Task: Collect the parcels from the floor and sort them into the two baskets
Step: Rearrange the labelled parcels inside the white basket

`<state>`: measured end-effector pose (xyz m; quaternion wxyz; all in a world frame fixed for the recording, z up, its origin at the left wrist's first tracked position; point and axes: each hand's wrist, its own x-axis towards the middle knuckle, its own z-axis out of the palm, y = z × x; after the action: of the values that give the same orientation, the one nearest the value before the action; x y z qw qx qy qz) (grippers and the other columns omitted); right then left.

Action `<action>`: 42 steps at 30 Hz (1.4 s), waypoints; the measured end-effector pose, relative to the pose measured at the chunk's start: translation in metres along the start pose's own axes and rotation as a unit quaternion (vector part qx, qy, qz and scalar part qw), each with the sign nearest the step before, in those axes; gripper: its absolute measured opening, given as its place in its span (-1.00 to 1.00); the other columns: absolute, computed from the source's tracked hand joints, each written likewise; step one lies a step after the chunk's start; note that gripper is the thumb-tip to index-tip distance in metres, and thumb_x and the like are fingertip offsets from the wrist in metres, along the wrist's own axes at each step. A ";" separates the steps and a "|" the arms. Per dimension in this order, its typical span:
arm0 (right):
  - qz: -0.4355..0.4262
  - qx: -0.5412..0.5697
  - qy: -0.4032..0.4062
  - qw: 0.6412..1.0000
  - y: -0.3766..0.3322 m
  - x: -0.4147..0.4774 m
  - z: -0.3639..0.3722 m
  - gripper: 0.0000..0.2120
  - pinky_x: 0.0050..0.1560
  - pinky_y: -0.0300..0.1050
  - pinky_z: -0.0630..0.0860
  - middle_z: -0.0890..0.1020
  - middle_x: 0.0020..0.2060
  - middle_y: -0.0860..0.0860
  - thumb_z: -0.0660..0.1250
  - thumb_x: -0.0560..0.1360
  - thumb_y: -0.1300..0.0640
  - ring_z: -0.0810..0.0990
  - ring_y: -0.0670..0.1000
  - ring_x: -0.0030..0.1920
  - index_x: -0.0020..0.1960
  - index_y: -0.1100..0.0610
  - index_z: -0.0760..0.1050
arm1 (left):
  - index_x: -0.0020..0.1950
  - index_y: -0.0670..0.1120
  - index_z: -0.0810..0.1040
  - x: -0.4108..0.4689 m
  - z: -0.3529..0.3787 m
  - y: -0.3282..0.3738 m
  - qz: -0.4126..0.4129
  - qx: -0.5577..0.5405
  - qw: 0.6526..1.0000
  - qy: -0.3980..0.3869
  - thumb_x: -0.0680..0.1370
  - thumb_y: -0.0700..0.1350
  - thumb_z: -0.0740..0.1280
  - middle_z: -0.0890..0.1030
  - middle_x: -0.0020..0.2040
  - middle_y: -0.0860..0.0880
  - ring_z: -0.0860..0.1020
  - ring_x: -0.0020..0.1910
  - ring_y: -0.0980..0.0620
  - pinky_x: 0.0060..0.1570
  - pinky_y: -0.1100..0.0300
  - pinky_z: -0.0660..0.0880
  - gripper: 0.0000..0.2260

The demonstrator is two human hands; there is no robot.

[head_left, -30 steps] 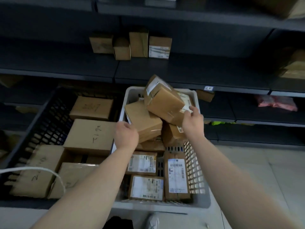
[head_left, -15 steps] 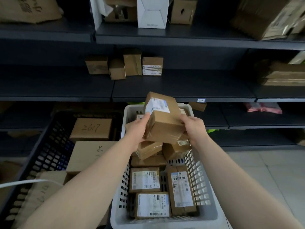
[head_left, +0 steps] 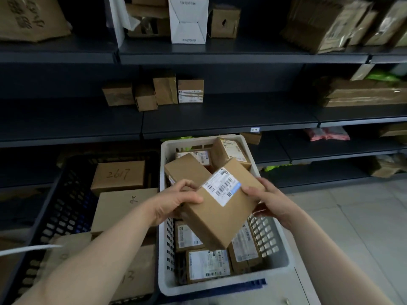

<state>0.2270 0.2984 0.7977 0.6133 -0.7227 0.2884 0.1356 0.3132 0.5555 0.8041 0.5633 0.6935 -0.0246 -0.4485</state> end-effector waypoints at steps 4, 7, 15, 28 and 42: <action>0.044 -0.009 -0.036 0.998 0.026 -0.013 0.007 -0.51 -0.18 -0.13 0.62 0.60 0.08 0.13 0.48 0.41 -0.07 0.70 0.13 -0.07 0.25 0.09 0.46 | 0.20 0.04 0.53 0.005 0.002 -0.032 -0.030 -0.075 0.997 0.018 0.33 -0.06 0.49 0.53 0.20 -0.14 0.49 0.17 -0.19 0.15 -0.18 0.48 -0.56; 0.077 0.005 -0.042 0.996 0.049 -0.017 0.013 -0.56 -0.09 -0.04 0.66 0.59 0.09 0.17 0.50 0.41 -0.04 0.71 0.16 -0.07 0.20 0.09 0.46 | 0.16 -0.01 0.56 0.008 0.009 -0.055 -0.045 -0.112 0.990 0.075 0.30 -0.04 0.53 0.58 0.17 -0.16 0.50 0.23 -0.24 0.28 -0.23 0.40 -0.55; 0.144 -0.104 -0.055 0.983 0.097 -0.002 0.030 -0.57 -0.07 -0.08 0.64 0.62 0.05 0.03 0.41 0.48 -0.13 0.64 0.06 0.02 0.22 0.09 0.48 | 0.18 -0.15 0.54 0.024 0.027 -0.106 -0.091 -0.049 0.984 0.145 0.56 0.00 0.35 0.65 0.07 -0.10 0.60 0.03 -0.05 -0.10 0.15 0.49 -0.71; 0.131 -0.253 -0.110 0.952 0.110 0.027 0.033 -0.77 -0.08 -0.04 0.63 0.59 -0.10 0.00 0.19 0.62 -0.04 0.62 0.05 -0.06 0.07 0.11 0.48 | 0.51 -0.06 0.21 0.045 0.053 -0.106 -0.127 0.115 0.965 0.199 0.64 -0.06 0.22 0.48 0.32 -0.09 0.46 0.06 0.00 0.05 0.15 0.45 -0.54; 0.116 -0.426 -0.192 0.876 0.099 0.059 0.049 -0.86 -0.24 -0.13 0.48 0.55 -0.29 0.11 0.32 0.49 0.22 0.58 0.08 -0.24 -0.23 0.17 0.44 | 0.42 -0.15 0.31 0.058 0.045 -0.123 -0.231 0.262 0.921 0.175 0.62 -0.17 0.18 0.48 0.30 -0.09 0.47 0.23 -0.05 0.24 0.15 0.42 -0.64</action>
<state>0.2243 0.3230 0.6749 0.2692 -0.8351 0.1615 0.4518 0.2611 0.5346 0.6726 0.2376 0.8700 0.1188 -0.4153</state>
